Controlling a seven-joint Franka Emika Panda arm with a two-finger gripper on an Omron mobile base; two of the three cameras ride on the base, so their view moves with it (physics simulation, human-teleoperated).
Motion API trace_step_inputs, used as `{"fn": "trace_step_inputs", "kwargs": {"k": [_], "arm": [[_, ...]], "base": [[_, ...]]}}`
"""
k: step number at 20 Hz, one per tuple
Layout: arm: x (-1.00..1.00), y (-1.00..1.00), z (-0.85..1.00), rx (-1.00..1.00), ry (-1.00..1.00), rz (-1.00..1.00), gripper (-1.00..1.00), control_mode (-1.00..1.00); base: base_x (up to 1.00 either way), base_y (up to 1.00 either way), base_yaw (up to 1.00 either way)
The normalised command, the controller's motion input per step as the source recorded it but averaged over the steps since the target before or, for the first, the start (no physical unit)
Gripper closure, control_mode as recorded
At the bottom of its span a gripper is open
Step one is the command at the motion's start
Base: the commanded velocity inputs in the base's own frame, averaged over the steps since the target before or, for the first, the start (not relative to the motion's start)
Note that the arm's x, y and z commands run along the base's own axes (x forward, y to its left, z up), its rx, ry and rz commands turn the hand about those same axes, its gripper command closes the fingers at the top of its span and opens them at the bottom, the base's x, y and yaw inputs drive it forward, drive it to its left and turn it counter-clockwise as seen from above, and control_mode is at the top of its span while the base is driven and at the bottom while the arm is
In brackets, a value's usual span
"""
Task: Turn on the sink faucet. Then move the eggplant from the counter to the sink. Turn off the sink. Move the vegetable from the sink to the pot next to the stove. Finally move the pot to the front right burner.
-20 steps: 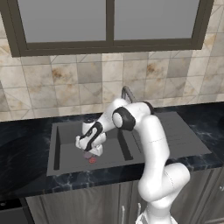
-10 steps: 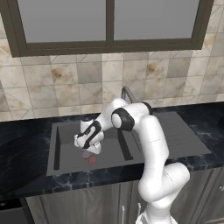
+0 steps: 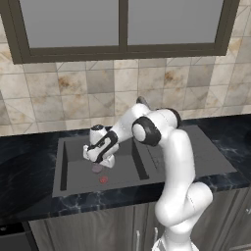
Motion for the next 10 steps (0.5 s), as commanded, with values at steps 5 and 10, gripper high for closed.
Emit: {"fn": "trace_step_inputs", "kwargs": {"k": [5, 10], "arm": [[-0.3, -0.08, 0.76, 0.0, -0.04, 0.0, 1.0, -1.0], [-0.36, -0.15, 0.67, -0.01, -0.07, 0.03, 1.0, -1.0]], "base": [[0.0, 0.0, 0.0], [0.0, 0.0, 0.0]]}}
